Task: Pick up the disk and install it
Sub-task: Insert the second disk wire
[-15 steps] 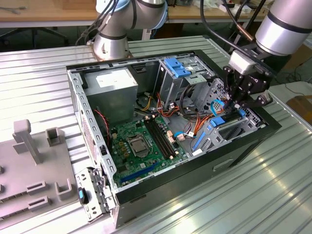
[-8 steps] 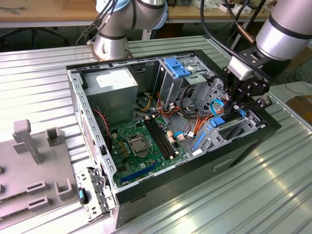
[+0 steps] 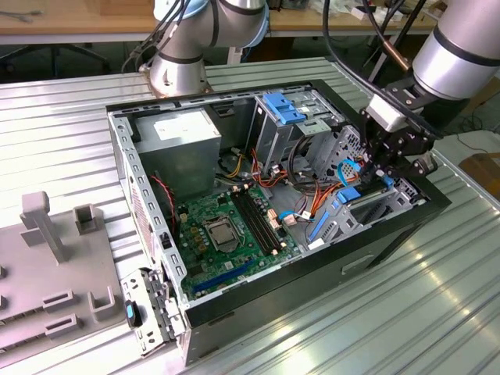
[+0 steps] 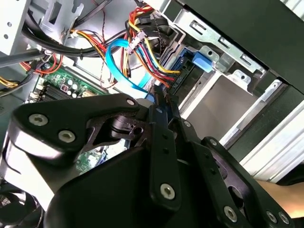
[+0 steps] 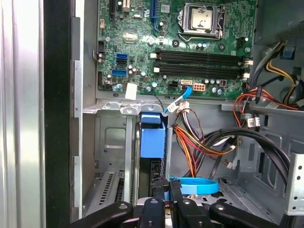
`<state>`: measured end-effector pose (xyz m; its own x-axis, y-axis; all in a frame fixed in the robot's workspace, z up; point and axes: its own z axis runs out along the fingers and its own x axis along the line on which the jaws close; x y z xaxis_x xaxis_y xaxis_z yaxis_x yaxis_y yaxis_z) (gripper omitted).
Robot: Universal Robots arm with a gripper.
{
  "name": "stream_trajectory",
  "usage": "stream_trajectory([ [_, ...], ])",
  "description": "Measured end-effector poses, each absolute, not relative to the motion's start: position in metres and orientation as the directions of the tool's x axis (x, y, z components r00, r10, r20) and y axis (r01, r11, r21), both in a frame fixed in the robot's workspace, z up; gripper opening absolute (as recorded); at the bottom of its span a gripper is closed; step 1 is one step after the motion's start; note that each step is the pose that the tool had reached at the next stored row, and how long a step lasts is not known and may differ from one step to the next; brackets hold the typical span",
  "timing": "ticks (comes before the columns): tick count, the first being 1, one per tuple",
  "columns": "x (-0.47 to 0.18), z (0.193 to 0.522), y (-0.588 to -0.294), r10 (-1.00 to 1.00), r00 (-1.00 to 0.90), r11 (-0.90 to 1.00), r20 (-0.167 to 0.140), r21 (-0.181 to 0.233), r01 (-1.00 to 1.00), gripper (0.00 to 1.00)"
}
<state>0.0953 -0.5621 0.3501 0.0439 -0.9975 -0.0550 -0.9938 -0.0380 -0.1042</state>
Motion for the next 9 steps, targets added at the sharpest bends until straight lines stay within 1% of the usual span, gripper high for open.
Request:
stream_trajectory([
  [2,0.0953,0.3493,-0.5623,-0.998,0.014,-0.008,-0.055,-0.104,-0.995,0.17],
  [9,0.0973,0.3474,-0.5639,-0.998,0.001,0.004,-0.055,-0.103,-0.995,0.17],
])
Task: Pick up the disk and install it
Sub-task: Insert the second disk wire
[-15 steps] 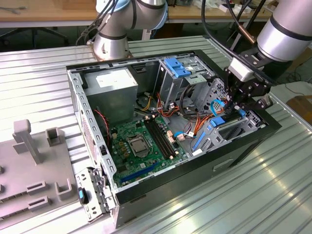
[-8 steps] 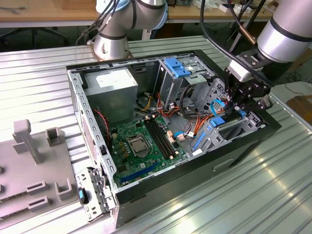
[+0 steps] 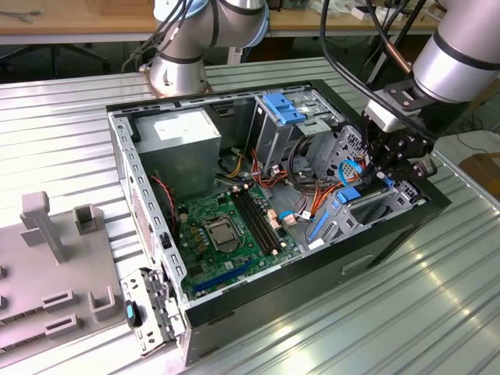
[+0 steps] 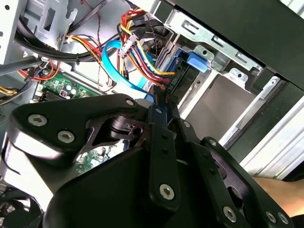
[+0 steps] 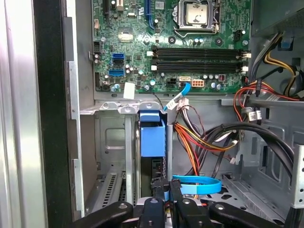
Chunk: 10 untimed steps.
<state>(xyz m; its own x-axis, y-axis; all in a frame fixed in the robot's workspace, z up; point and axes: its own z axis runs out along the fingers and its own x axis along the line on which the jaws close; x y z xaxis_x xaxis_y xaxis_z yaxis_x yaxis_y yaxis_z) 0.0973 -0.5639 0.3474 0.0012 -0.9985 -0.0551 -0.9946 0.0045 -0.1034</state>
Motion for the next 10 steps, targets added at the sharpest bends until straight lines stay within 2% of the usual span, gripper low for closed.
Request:
stream_trajectory([
  [10,0.0974,0.3447,-0.5664,-0.998,-0.003,0.008,-0.055,-0.103,-0.995,0.17],
])
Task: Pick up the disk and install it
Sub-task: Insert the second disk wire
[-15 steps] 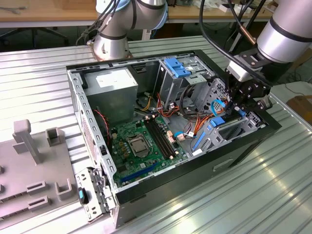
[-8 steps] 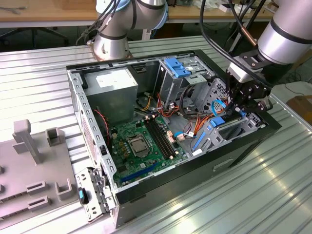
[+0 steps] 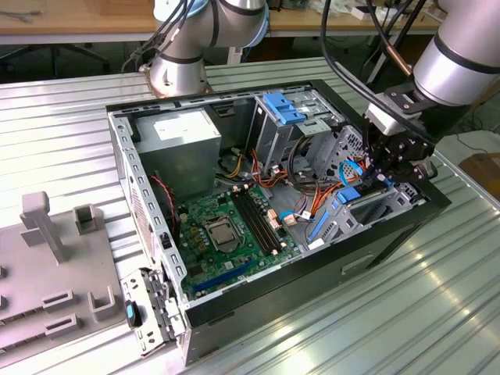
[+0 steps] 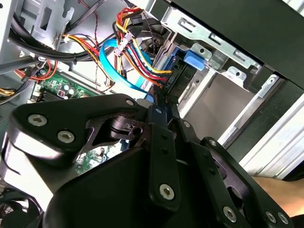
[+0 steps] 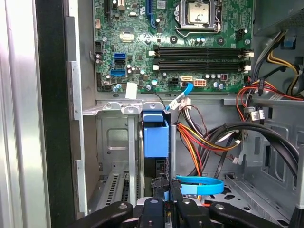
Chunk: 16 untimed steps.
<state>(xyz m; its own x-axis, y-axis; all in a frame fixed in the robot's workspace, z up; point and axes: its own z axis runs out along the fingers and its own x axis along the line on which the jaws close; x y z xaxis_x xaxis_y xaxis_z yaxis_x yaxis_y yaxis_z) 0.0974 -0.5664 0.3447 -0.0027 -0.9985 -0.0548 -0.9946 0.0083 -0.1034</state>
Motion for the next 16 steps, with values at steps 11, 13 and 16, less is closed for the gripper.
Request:
stream_trajectory([
  [11,0.0973,0.346,-0.5665,-0.998,-0.004,0.01,-0.056,-0.103,-0.995,0.17],
  [13,0.0973,0.3465,-0.5665,-0.998,-0.004,0.01,-0.057,-0.103,-0.995,0.17],
  [16,0.0974,0.3469,-0.5665,-0.998,-0.011,0.017,-0.057,-0.103,-0.995,0.17],
])
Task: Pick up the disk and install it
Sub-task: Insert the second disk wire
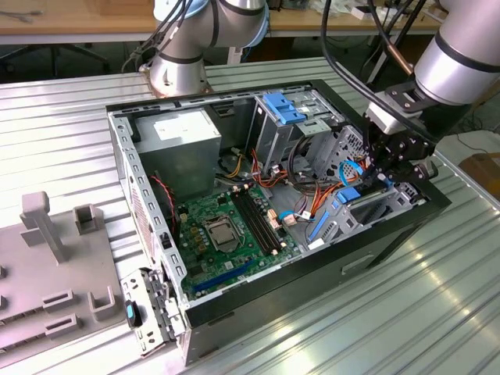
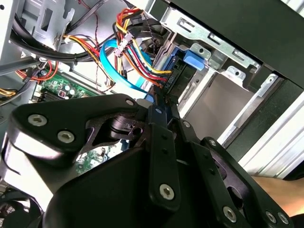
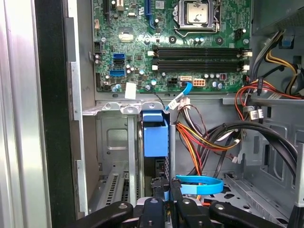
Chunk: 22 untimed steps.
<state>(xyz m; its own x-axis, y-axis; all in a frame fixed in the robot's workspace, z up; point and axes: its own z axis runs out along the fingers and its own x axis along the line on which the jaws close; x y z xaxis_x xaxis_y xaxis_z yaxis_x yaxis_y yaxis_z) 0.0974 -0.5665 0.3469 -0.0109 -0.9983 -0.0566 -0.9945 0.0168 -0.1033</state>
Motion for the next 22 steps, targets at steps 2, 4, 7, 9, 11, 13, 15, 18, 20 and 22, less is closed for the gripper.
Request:
stream_trajectory([
  [2,0.097,0.347,-0.566,-0.998,-0.016,0.022,-0.057,-0.103,-0.994,0.17],
  [4,0.097,0.347,-0.567,-0.998,-0.026,0.032,-0.057,-0.103,-0.994,0.17],
  [7,0.097,0.346,-0.567,-0.998,-0.028,0.034,-0.058,-0.103,-0.994,0.17],
  [9,0.097,0.345,-0.567,-0.998,-0.029,0.034,-0.059,-0.103,-0.994,0.17],
  [11,0.097,0.345,-0.567,-0.998,-0.029,0.035,-0.06,-0.103,-0.994,0.17],
  [13,0.097,0.344,-0.567,-0.998,-0.029,0.035,-0.064,-0.103,-0.994,0.17],
  [15,0.097,0.343,-0.567,-0.997,-0.029,0.035,-0.067,-0.102,-0.994,0.17],
  [18,0.097,0.341,-0.567,-0.997,-0.029,0.036,-0.073,-0.102,-0.994,0.17],
  [20,0.097,0.339,-0.567,-0.997,-0.029,0.036,-0.073,-0.101,-0.994,0.17],
  [22,0.097,0.336,-0.567,-0.997,-0.029,0.036,-0.075,-0.101,-0.994,0.17],
])
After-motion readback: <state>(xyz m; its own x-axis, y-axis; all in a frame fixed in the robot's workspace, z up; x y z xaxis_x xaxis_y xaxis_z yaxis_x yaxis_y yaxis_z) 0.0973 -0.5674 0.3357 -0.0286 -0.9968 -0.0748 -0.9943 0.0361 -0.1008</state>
